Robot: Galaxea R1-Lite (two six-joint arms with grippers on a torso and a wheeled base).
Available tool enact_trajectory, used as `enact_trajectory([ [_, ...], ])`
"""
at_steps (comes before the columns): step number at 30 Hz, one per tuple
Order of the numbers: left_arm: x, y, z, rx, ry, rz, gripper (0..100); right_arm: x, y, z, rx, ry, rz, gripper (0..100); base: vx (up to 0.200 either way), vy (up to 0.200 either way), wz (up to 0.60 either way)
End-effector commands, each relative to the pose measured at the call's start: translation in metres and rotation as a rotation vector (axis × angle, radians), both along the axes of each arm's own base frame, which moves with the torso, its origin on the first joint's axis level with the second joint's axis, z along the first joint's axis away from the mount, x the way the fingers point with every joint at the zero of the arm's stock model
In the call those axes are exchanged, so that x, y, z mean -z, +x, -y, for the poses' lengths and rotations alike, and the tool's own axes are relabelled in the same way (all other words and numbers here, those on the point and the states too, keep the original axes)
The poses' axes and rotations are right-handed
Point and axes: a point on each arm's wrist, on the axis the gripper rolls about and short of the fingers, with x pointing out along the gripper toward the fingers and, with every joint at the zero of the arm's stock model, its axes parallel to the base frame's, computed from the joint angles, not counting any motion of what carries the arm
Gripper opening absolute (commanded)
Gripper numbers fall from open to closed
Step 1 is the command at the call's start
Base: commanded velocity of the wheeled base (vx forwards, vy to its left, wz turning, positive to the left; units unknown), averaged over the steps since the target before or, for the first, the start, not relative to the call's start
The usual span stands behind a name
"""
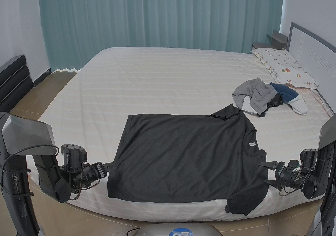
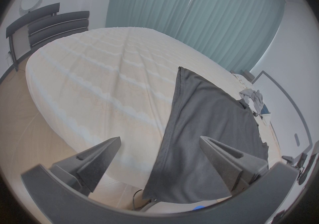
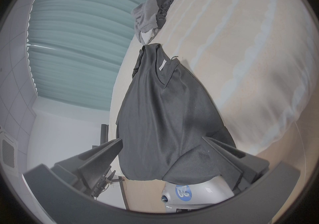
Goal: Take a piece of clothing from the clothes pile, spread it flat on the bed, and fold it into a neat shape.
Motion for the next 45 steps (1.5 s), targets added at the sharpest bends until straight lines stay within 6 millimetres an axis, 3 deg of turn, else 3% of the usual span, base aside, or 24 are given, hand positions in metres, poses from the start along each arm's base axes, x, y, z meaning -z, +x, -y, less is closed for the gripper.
enact_trajectory([
  [1, -0.003, 0.005, 0.001, -0.016, -0.024, 0.020, 100, -0.002, 0.002, 0.001, 0.006, 0.004, 0.017, 100, 0.200, 0.000, 0.00],
  [9, -0.005, 0.009, 0.004, -0.019, -0.049, 0.035, 100, -0.002, 0.002, 0.000, 0.003, 0.004, 0.015, 100, 0.125, 0.000, 0.00],
  [16, -0.020, 0.033, 0.009, -0.110, -0.209, 0.118, 100, -0.002, 0.001, -0.001, -0.001, 0.003, 0.015, 100, 0.000, 0.000, 0.00],
  [20, -0.024, 0.039, 0.011, -0.109, -0.222, 0.145, 100, -0.002, 0.001, -0.001, -0.001, 0.003, 0.015, 100, 0.000, 0.000, 0.00],
  [25, -0.036, 0.050, 0.030, -0.086, -0.223, 0.207, 100, -0.002, 0.001, -0.001, -0.001, 0.003, 0.015, 100, 0.000, 0.000, 0.00],
  [32, -0.052, 0.069, 0.034, -0.101, -0.214, 0.205, 100, -0.002, 0.001, -0.001, -0.003, 0.002, 0.014, 100, 0.000, 0.000, 0.00],
  [40, -0.072, 0.095, 0.019, -0.146, -0.217, 0.223, 100, -0.002, 0.001, -0.001, -0.004, 0.001, 0.013, 100, 0.000, 0.000, 0.00],
  [45, -0.062, 0.122, 0.014, -0.162, -0.215, 0.207, 100, -0.001, 0.001, -0.002, -0.004, 0.001, 0.011, 100, 0.000, 0.000, 0.00],
])
